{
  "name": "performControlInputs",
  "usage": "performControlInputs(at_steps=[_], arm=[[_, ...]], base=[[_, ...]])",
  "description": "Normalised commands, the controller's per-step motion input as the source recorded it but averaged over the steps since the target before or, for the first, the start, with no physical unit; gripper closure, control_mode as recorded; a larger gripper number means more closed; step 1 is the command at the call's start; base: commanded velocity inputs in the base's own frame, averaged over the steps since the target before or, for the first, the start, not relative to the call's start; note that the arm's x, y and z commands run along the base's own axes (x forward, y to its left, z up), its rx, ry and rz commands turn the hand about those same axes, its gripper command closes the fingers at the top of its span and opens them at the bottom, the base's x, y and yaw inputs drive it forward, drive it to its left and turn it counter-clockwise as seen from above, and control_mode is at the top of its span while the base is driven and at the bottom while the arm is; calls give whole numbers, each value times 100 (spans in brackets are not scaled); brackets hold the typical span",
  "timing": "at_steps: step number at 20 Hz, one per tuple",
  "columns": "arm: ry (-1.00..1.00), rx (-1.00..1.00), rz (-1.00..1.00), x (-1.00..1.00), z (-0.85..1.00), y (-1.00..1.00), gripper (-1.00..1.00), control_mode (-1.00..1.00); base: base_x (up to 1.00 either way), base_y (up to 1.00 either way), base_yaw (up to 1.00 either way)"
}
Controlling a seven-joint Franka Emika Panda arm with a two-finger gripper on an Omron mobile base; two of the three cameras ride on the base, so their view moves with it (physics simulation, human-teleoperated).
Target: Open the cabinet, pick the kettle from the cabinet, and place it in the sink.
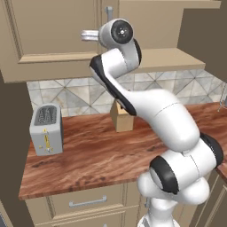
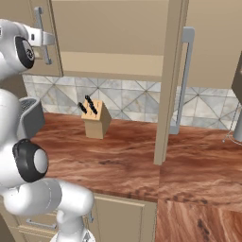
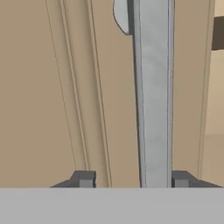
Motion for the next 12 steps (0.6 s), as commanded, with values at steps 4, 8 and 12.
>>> performControlInputs(at_steps=[4, 8, 12], arm=[[7, 5, 0, 14, -40, 5, 100, -100], [6, 4, 0, 4, -40, 12, 100, -100], [5, 5, 0, 0, -44, 30, 100, -100]], base=[[0, 0, 0], [0, 0, 0], [0, 0, 0]])
